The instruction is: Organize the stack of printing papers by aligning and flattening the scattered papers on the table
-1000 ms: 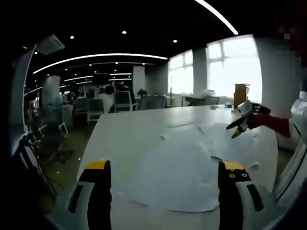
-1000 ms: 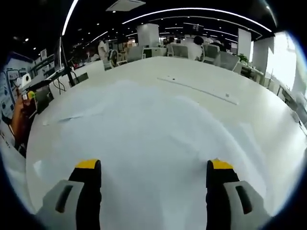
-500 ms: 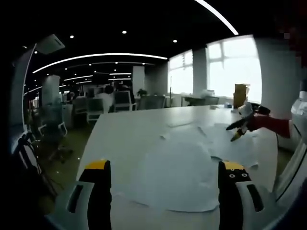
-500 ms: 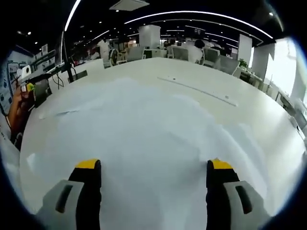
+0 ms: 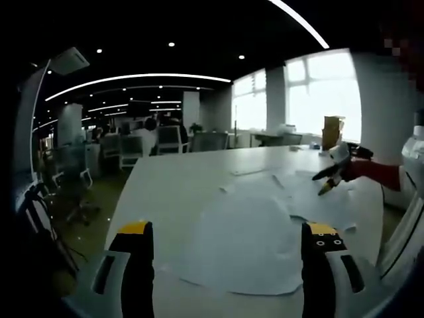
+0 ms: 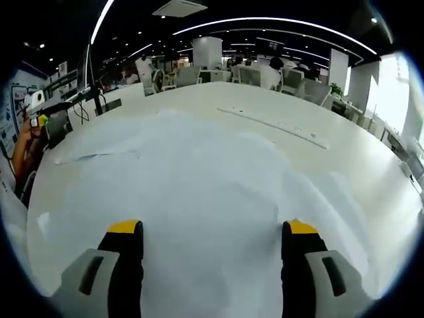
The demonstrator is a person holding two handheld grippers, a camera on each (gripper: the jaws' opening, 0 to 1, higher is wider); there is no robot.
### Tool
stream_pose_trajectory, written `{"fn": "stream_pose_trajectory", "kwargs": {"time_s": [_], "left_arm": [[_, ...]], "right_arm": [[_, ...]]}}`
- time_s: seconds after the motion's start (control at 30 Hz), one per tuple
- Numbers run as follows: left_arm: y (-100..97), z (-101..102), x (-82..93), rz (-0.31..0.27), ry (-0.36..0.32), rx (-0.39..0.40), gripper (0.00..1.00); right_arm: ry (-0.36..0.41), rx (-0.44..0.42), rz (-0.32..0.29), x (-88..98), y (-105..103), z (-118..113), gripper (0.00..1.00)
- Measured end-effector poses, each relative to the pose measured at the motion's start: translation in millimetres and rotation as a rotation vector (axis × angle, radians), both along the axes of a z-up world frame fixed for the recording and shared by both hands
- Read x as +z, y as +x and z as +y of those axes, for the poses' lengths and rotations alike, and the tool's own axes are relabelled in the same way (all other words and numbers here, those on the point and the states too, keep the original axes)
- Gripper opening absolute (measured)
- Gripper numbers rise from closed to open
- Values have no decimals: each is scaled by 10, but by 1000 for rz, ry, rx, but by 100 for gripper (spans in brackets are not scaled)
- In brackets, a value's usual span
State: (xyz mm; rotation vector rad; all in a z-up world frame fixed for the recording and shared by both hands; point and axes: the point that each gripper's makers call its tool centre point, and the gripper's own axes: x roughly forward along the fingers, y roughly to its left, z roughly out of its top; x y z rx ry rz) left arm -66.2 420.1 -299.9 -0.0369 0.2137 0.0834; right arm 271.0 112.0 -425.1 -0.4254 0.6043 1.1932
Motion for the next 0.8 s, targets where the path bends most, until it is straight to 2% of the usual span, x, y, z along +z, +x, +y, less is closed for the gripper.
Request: {"fn": "stream_pose_trajectory", "kwargs": {"time_s": [0.3, 0.43, 0.8], "left_arm": [[-12, 4, -4, 0, 0, 1, 95], [-11, -5, 1, -1, 1, 0, 95], [-4, -12, 6, 2, 5, 0, 95]], "right_arm": [[15, -7, -5, 13, -14, 0, 80], [33, -25, -14, 31, 37, -27, 69], [45, -34, -20, 30, 50, -32, 67]]}}
